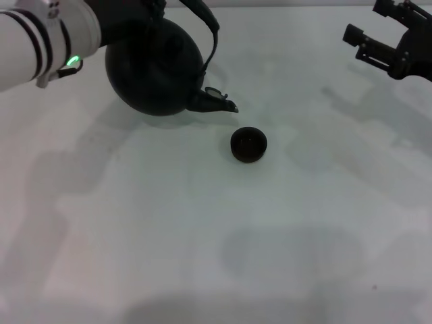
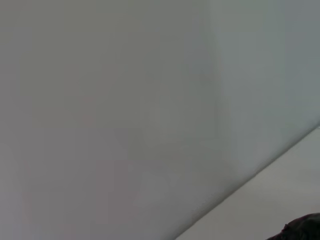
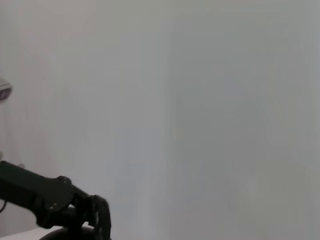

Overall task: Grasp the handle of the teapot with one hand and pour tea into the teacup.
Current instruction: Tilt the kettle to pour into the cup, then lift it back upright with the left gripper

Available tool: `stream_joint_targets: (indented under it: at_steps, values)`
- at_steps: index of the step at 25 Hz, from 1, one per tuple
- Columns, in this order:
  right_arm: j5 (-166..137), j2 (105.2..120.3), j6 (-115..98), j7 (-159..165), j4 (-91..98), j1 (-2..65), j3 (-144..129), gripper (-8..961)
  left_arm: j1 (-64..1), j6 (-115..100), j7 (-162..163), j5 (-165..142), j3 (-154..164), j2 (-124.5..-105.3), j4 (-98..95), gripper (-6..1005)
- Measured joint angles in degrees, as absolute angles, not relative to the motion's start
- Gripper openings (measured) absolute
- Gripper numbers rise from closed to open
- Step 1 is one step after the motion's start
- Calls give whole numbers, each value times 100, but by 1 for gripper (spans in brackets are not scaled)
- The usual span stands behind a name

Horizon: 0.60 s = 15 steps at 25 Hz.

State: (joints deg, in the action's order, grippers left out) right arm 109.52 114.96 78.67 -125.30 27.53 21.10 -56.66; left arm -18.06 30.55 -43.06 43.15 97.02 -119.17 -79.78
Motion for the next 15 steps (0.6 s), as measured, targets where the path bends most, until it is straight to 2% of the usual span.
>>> stream_joint_targets:
  at_steps: [15]
  values:
    - [10952,11496,7850,-12542,2660,2103,-5426,836,-2076,3420,-3607,3419,10086,-11918,-8182,129]
